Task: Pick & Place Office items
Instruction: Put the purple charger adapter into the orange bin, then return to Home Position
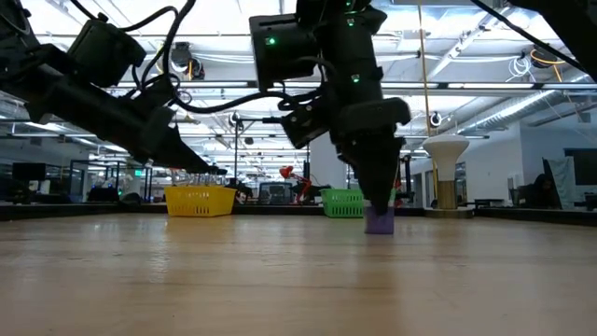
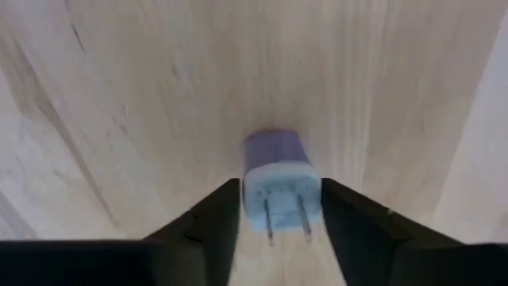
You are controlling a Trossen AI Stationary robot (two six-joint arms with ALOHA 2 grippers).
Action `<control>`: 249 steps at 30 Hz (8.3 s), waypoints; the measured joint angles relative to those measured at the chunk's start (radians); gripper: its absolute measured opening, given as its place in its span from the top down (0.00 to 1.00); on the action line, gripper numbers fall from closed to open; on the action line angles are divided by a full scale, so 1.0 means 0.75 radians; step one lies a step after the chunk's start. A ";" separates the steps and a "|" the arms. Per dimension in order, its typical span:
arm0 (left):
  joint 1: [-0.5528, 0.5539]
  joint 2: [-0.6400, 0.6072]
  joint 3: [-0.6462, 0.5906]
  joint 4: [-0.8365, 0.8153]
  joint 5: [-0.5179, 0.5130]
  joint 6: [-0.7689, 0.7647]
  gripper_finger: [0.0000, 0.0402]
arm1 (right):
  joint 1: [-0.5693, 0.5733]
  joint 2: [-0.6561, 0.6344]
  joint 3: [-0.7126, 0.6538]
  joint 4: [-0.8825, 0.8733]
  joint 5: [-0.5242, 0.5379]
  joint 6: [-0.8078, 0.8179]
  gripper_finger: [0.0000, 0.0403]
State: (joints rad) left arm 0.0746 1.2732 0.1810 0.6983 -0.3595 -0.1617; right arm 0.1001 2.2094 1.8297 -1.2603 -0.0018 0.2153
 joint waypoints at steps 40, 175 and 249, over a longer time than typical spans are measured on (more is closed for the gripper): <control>-0.130 0.782 0.715 -0.004 0.409 0.096 0.90 | -0.213 -1.263 -1.647 2.054 0.275 -0.175 0.99; -1.433 -0.204 0.502 -1.156 -0.297 -0.462 0.96 | -0.201 -1.263 -1.649 2.091 0.280 -0.201 1.00; 0.628 -1.500 -0.221 -0.775 0.666 0.242 0.99 | -0.482 -2.942 -2.416 1.729 0.151 -0.344 1.00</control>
State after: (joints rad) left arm 0.5457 0.1482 0.0151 0.1168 0.1400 0.0194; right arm -0.2616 0.0029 0.0177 0.0368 0.1116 -0.0429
